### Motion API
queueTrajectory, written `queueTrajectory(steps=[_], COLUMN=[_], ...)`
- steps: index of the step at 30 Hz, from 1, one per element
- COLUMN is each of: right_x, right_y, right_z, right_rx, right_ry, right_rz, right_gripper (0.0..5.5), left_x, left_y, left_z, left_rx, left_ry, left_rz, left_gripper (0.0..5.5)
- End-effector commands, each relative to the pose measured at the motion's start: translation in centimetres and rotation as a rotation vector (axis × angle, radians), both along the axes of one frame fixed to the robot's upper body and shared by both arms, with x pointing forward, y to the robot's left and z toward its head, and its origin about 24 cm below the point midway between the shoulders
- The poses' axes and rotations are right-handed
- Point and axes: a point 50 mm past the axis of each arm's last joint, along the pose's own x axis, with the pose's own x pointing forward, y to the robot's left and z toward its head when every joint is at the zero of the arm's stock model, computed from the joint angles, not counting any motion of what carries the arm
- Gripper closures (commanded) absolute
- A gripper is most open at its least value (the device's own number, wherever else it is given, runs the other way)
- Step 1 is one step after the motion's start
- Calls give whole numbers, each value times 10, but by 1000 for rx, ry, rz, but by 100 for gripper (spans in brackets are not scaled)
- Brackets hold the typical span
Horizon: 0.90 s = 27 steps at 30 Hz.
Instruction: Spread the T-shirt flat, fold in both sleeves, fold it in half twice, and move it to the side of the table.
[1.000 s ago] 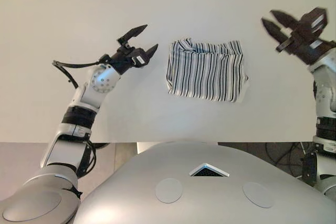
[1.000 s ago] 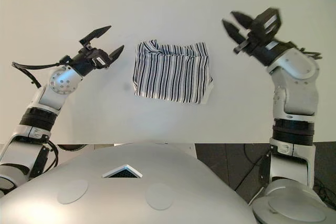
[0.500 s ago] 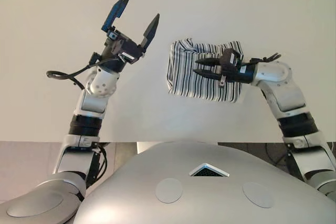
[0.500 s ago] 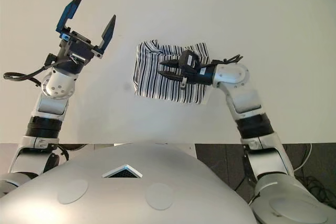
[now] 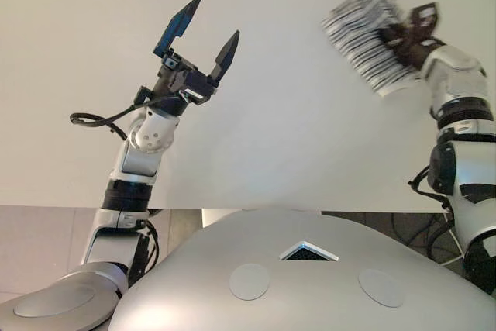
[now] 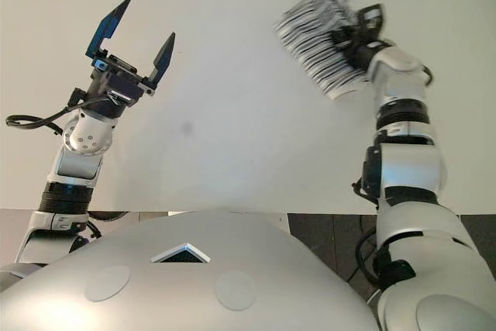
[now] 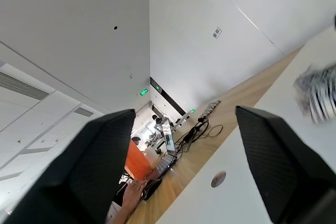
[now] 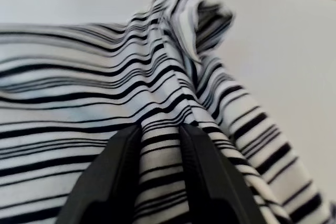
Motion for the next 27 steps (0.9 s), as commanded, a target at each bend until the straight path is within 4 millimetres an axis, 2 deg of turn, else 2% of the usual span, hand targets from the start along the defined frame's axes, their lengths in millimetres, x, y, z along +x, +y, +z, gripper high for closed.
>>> queueTrajectory(steps=[1, 4, 9, 11, 13, 15, 17, 21, 24, 27], right_x=[-17, -14, 5, 19, 19, 0, -24, -60, -83, -94], right_y=[-32, -33, -12, 4, 36, 85, 123, 173, 193, 197], right_z=[-5, -3, 6, 32, 66, 94, 105, 87, 79, 73], right_rx=[8, 76, 196, 172, 118, 45, 37, 65, 71, 7], right_ry=[25, -20, -124, -338, -597, -834, -968, -1030, -1077, -1127], right_rz=[-260, -365, -374, -310, -203, -63, 22, 133, 199, 233], right_gripper=[415, 415, 415, 415, 415, 415, 415, 415, 415, 415], left_x=[0, 0, -1, -1, 1, 0, -3, -7, -13, -13], left_y=[-3, -5, -4, -4, -1, 6, 9, 10, 9, 10], left_z=[0, 0, 0, 3, 13, 26, 32, 31, 18, 2], left_rx=[9, 7, 2, -33, -115, -222, -269, -329, -385, -471], left_ry=[-1, 1, 5, -11, -58, -119, -162, -198, -162, -72], left_rz=[10, 13, 25, 40, 88, 158, 226, 272, 274, 264], left_gripper=[198, 198, 198, 198, 198, 198, 198, 198, 198, 198])
